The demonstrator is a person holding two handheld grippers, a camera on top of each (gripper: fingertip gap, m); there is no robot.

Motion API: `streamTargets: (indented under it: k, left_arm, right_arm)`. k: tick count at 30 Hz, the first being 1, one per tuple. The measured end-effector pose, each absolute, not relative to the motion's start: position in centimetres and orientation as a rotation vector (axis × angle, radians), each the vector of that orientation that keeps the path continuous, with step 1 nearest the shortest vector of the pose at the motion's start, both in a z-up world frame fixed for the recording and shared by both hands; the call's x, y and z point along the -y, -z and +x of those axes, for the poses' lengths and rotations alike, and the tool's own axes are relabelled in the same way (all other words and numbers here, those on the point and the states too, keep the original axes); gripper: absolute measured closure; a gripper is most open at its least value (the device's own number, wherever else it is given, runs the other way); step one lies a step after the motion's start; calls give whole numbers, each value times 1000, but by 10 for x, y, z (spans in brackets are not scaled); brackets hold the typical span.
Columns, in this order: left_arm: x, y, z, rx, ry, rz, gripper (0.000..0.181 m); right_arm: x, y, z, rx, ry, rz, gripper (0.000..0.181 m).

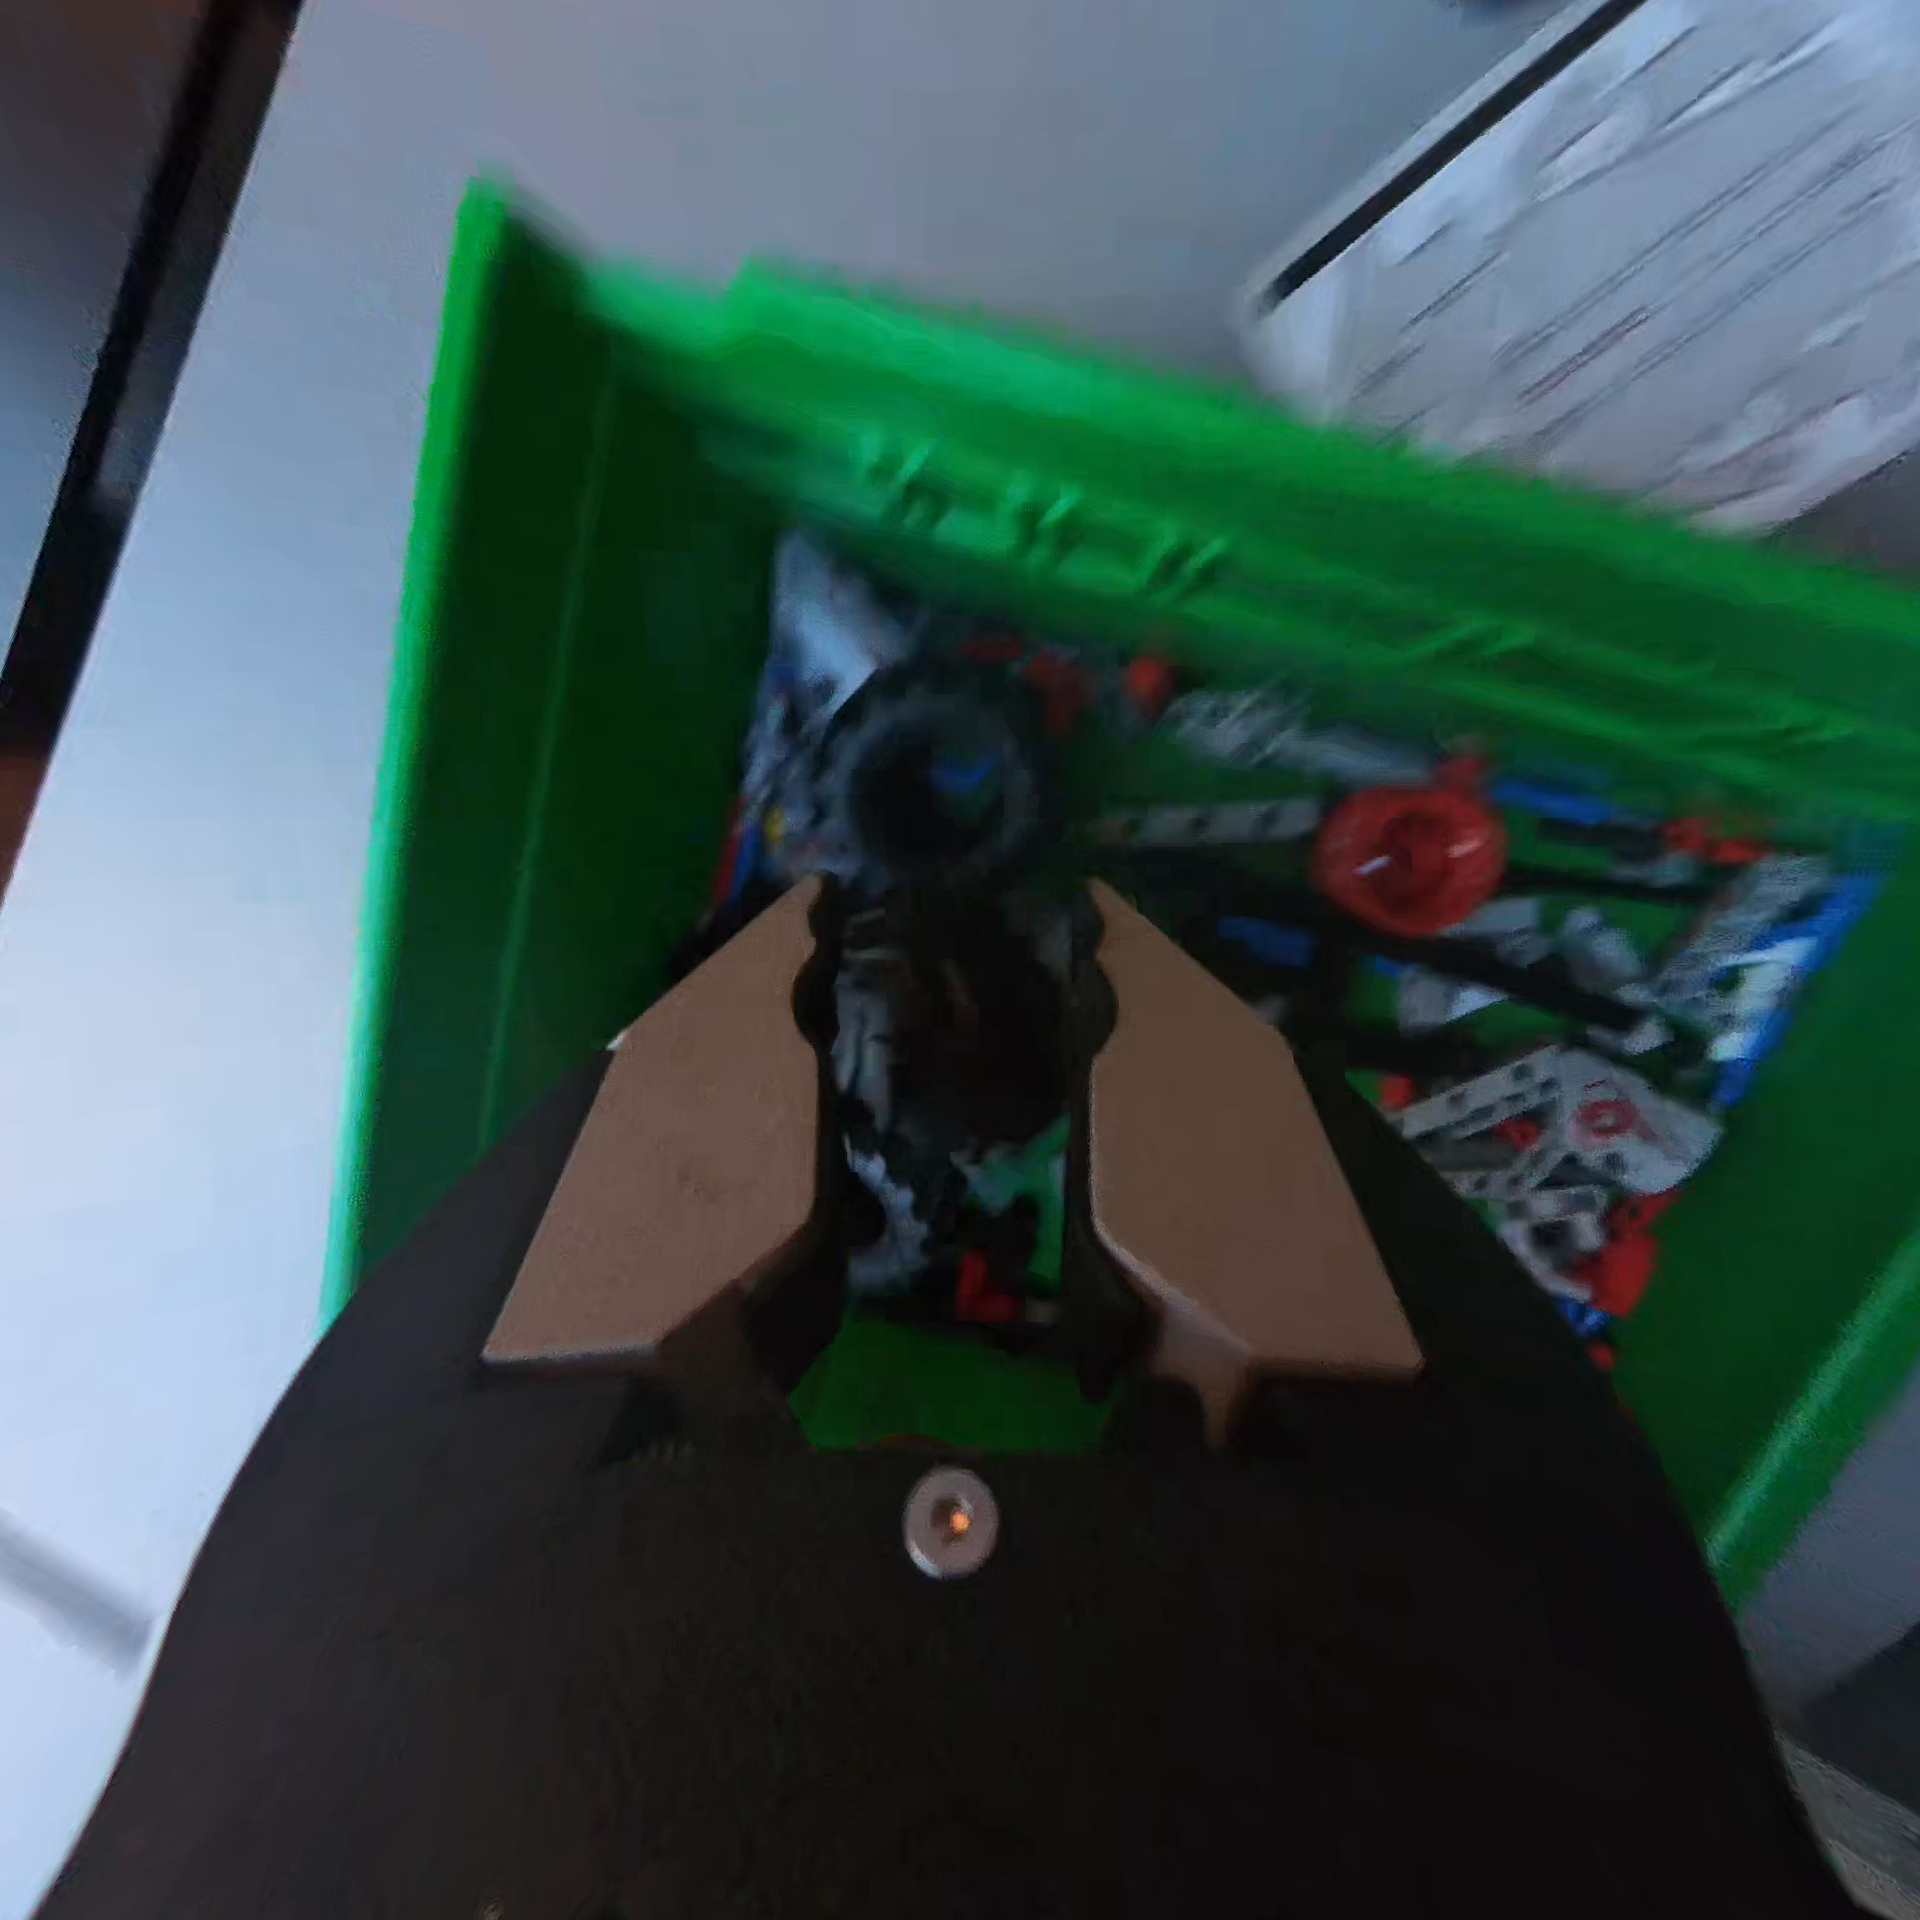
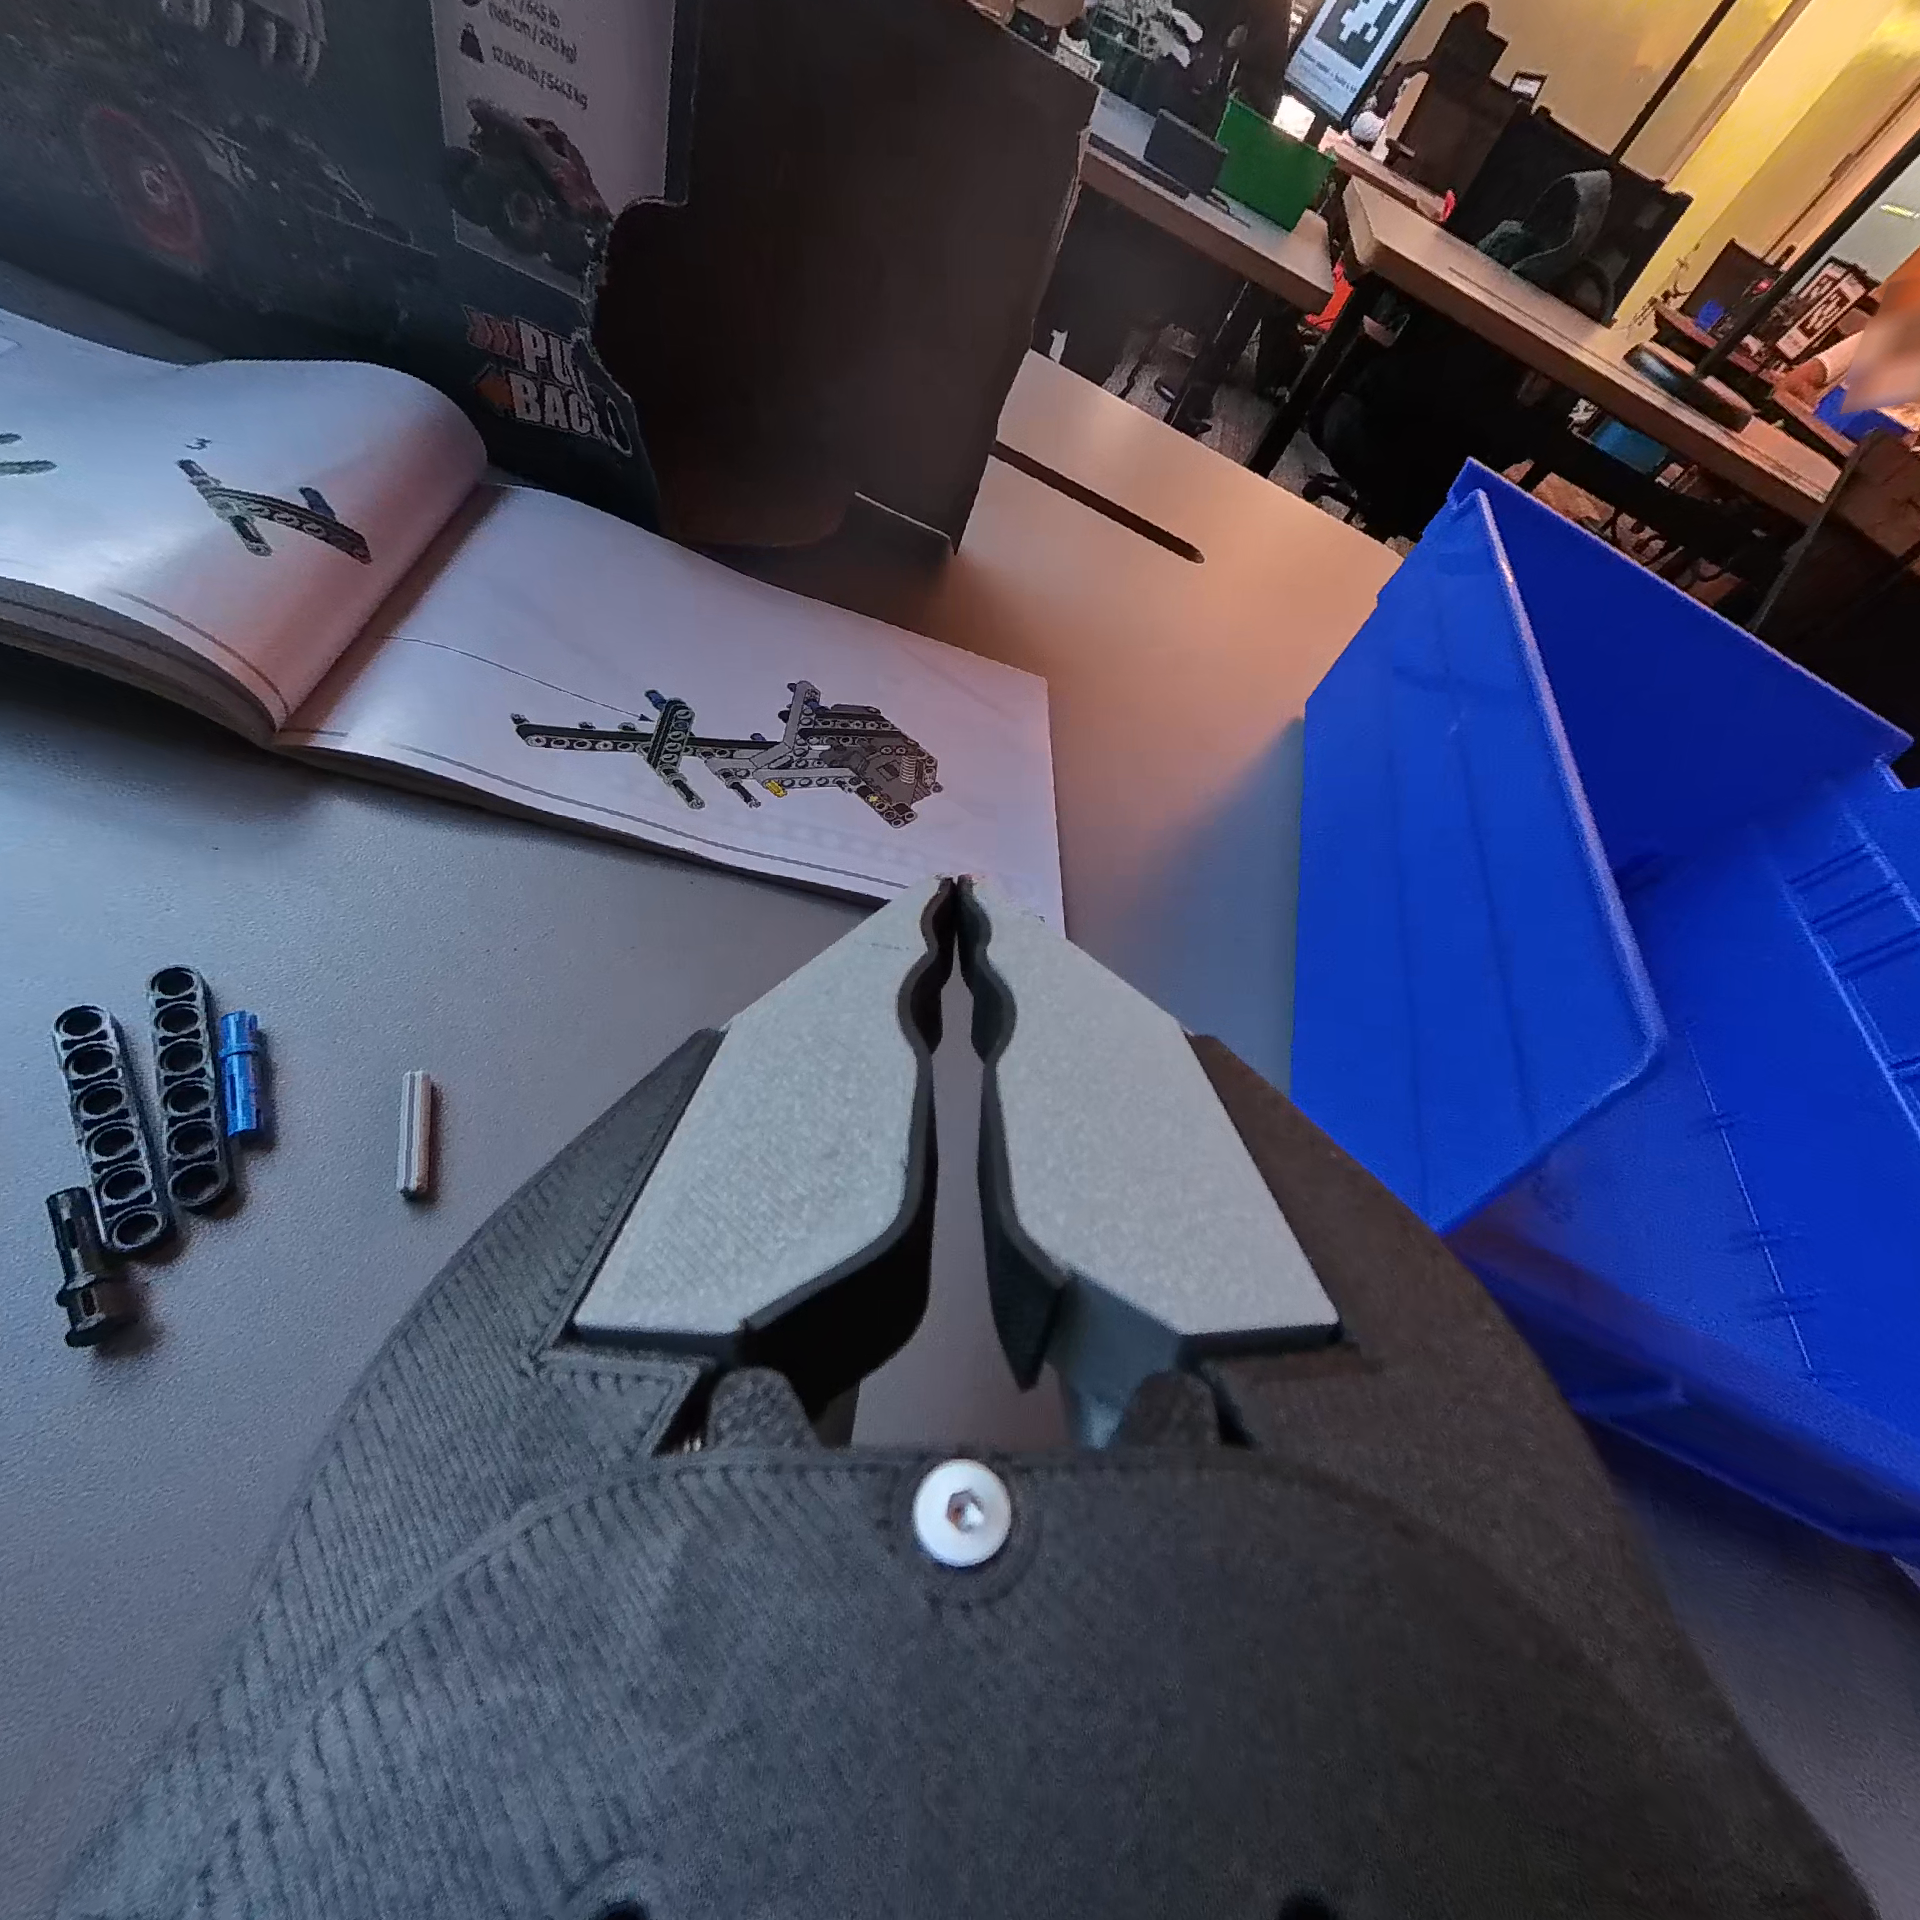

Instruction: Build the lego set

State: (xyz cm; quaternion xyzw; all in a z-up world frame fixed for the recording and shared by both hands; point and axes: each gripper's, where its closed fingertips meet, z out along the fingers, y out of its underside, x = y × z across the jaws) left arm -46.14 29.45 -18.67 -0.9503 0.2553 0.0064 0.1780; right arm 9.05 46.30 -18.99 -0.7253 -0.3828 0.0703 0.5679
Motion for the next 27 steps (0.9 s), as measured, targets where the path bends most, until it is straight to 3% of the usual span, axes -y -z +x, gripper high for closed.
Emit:
streamTargets:
  k: [1, 4, 8, 14, 20, 21, 22, 27]
  left_arm:
    - [-302, 182, -440, -767, 84, -2600, 139]
    - [-318, 182, -410, -821, 102, -2466, 181]
    - [-321, 210, -413, -830, 32, -2513, 181]
    - [-312, 226, -404, -762, 273, -2584, 178]
    - [-311, 235, -411, -805, 157, -2594, 159]
    - [-312, 235, -417, -777, 117, -2609, 163]
    - [-314, 235, -429, -739, 23, -2640, 181]
    - [-312, 236, -439, -739, -32, -2668, 181]
  right_arm:
    - [-463, 190, 90, 901, -163, -1704, 181]
    - [-463, 191, 90, 907, -156, -1702, 181]
    - [-462, 192, 89, 918, -151, -1702, 181]
    - [-462, 193, 88, 930, -149, -1705, 181]
    - [-462, 194, 87, 937, -140, -1706, 181]
    - [-462, 194, 87, 937, -140, -1706, 181]
    - [-462, 194, 87, 937, -140, -1705, 181]
    - [-461, 194, 87, 939, -141, -1703, 181]
